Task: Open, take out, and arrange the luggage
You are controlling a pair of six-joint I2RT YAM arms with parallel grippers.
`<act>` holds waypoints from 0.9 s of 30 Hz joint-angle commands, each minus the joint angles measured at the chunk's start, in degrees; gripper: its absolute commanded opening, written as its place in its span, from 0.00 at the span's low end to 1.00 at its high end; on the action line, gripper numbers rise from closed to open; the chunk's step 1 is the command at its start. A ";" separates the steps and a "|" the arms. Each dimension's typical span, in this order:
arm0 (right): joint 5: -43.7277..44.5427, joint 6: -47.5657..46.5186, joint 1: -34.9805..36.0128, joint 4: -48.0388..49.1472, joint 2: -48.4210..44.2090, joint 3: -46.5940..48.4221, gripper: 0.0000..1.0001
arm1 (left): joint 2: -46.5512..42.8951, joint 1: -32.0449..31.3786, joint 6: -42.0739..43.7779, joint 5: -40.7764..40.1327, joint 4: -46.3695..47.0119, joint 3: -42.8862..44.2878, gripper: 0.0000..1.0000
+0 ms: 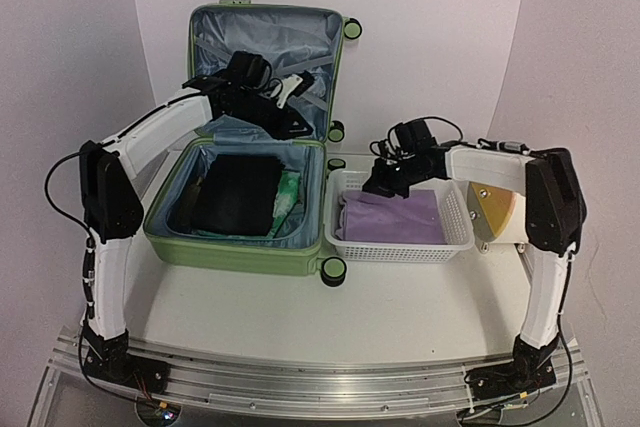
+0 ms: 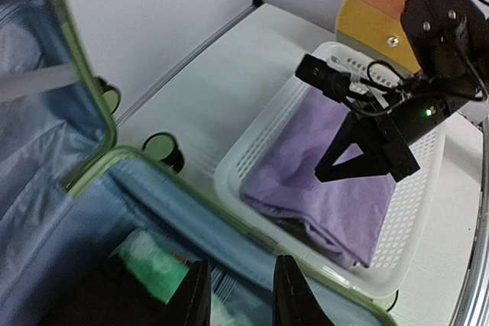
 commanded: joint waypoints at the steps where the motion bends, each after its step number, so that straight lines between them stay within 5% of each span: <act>1: -2.04 5.34 1.78 6.06 6.01 -1.65 0.00 | -4.73 3.58 0.20 -1.91 -2.69 -7.42 0.23; 8: 2.62 5.63 2.16 6.01 8.29 -1.60 0.00 | -8.07 9.38 0.21 -2.90 -2.98 -11.85 0.25; 15: 3.34 3.56 2.35 5.15 5.27 7.94 0.01 | -9.16 14.40 -3.45 -2.93 -2.50 -15.50 0.42; 21: 8.00 4.60 6.50 5.66 5.49 17.13 0.29 | -10.63 21.29 -10.20 -2.02 -0.61 -22.79 0.60; 27: 6.72 10.00 11.72 6.81 15.39 27.80 0.53 | -9.71 26.86 -13.96 1.78 1.24 -29.50 0.76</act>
